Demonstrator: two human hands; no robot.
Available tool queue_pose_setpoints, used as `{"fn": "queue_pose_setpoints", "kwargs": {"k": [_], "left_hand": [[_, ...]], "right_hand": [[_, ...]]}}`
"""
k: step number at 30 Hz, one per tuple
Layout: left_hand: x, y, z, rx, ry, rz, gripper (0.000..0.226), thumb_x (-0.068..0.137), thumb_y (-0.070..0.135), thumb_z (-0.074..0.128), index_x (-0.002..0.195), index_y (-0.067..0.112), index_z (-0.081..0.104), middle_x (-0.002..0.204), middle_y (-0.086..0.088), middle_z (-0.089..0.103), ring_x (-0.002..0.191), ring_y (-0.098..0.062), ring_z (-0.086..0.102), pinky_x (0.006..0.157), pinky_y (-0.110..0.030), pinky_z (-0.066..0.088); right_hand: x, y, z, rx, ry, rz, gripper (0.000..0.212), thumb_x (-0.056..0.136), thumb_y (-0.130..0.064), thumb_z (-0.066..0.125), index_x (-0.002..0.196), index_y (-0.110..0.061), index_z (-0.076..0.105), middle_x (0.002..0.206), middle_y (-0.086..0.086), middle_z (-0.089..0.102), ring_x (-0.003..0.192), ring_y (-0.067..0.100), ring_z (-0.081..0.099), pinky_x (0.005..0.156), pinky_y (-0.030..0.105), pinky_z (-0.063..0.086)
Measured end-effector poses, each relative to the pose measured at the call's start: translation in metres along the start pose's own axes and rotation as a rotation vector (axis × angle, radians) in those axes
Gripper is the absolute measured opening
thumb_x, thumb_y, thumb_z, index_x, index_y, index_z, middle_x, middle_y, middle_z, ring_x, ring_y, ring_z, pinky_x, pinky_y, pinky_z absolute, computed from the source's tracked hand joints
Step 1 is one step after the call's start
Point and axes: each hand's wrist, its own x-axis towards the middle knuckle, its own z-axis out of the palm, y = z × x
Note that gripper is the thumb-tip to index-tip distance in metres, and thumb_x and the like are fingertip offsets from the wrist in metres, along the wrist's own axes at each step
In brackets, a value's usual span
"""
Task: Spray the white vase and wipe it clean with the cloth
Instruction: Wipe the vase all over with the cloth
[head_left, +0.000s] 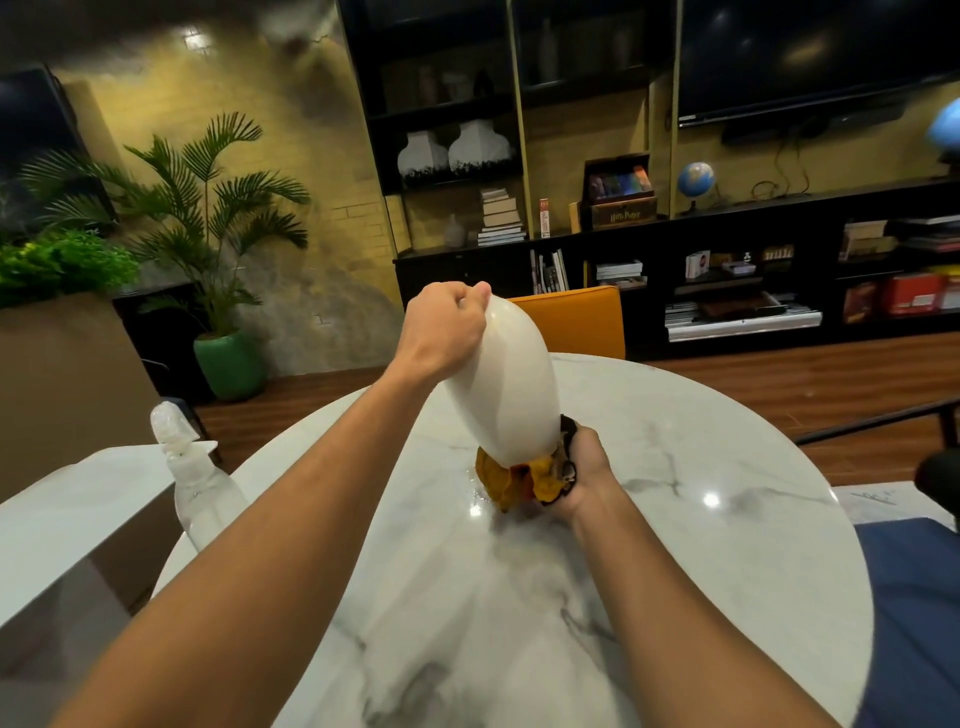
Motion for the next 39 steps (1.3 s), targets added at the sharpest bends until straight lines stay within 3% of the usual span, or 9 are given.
{"fn": "queue_pose_setpoints", "kwargs": {"k": [4, 8, 10, 14, 21, 24, 27, 30, 39], "left_hand": [[-0.003, 0.005, 0.003, 0.094, -0.009, 0.125, 0.037, 0.106, 0.035, 0.045, 0.101, 0.012, 0.074, 0.103, 0.004, 0.063, 0.090, -0.011, 0.055, 0.080, -0.028, 0.042], [-0.002, 0.000, 0.006, 0.092, 0.008, 0.239, 0.035, 0.105, 0.036, 0.047, 0.110, 0.013, 0.074, 0.123, -0.001, 0.063, 0.108, -0.012, 0.054, 0.090, -0.028, 0.044], [-0.003, 0.000, 0.008, 0.085, 0.018, 0.286, 0.035, 0.105, 0.036, 0.047, 0.110, 0.013, 0.073, 0.127, -0.001, 0.061, 0.111, -0.012, 0.053, 0.092, -0.028, 0.046], [-0.001, 0.000, 0.005, 0.126, 0.028, 0.329, 0.036, 0.105, 0.036, 0.047, 0.106, 0.011, 0.073, 0.127, -0.002, 0.061, 0.111, -0.011, 0.053, 0.091, -0.026, 0.044], [0.009, -0.014, -0.009, 0.139, 0.085, 0.238, 0.038, 0.106, 0.031, 0.044, 0.107, 0.011, 0.075, 0.123, 0.002, 0.059, 0.109, -0.008, 0.048, 0.096, -0.029, 0.042], [0.015, -0.018, -0.016, 0.119, 0.103, 0.182, 0.039, 0.105, 0.030, 0.043, 0.096, 0.009, 0.075, 0.120, 0.003, 0.057, 0.109, -0.006, 0.047, 0.097, -0.028, 0.040], [0.016, -0.021, -0.016, 0.129, 0.098, 0.158, 0.038, 0.105, 0.032, 0.043, 0.087, 0.014, 0.071, 0.120, 0.003, 0.053, 0.105, -0.009, 0.049, 0.095, -0.028, 0.041], [0.013, -0.026, -0.009, 0.170, 0.059, 0.144, 0.038, 0.105, 0.034, 0.044, 0.093, 0.011, 0.072, 0.125, 0.003, 0.051, 0.102, -0.010, 0.050, 0.089, -0.027, 0.039], [0.004, -0.048, 0.010, 0.205, -0.010, 0.150, 0.036, 0.105, 0.036, 0.046, 0.084, 0.015, 0.067, 0.123, 0.002, 0.049, 0.098, -0.014, 0.053, 0.089, -0.031, 0.045]], "right_hand": [[-0.002, -0.006, -0.002, -0.057, 0.122, 0.029, 0.031, 0.094, -0.016, 0.046, 0.082, -0.006, 0.072, 0.079, 0.013, 0.065, 0.073, 0.029, 0.063, 0.060, 0.031, 0.052], [-0.006, -0.004, 0.003, -0.205, 0.192, 0.075, 0.010, 0.079, -0.018, 0.058, 0.079, -0.012, 0.066, 0.081, 0.008, 0.056, 0.065, 0.023, 0.044, 0.060, 0.024, 0.037], [-0.009, -0.004, 0.007, -0.274, 0.191, 0.061, 0.016, 0.085, -0.016, 0.056, 0.086, -0.007, 0.070, 0.081, 0.009, 0.066, 0.065, 0.024, 0.048, 0.063, 0.026, 0.037], [-0.013, -0.002, 0.012, -0.472, 0.272, -0.021, 0.022, 0.096, -0.013, 0.051, 0.096, -0.004, 0.071, 0.094, 0.011, 0.073, 0.083, 0.028, 0.066, 0.069, 0.032, 0.057], [-0.013, -0.007, 0.014, -0.629, 0.368, -0.121, 0.028, 0.093, -0.031, 0.048, 0.082, -0.009, 0.061, 0.073, 0.012, 0.061, 0.065, 0.024, 0.052, 0.060, 0.032, 0.043], [-0.016, -0.016, 0.011, -0.562, 0.441, -0.194, 0.025, 0.094, -0.029, 0.043, 0.076, -0.013, 0.052, 0.064, 0.006, 0.051, 0.055, 0.021, 0.042, 0.052, 0.029, 0.035], [-0.020, -0.026, 0.007, -0.367, 0.492, -0.298, 0.035, 0.095, -0.027, 0.040, 0.072, -0.012, 0.061, 0.063, 0.008, 0.067, 0.057, 0.024, 0.055, 0.055, 0.029, 0.046], [-0.026, -0.037, 0.004, -0.174, 0.510, -0.382, 0.030, 0.091, -0.020, 0.041, 0.069, -0.012, 0.060, 0.065, 0.008, 0.070, 0.054, 0.022, 0.058, 0.055, 0.028, 0.048], [-0.019, -0.042, -0.007, 0.054, 0.350, -0.419, 0.038, 0.096, -0.023, 0.040, 0.064, -0.013, 0.058, 0.061, 0.003, 0.064, 0.054, 0.018, 0.055, 0.056, 0.025, 0.045]]}}
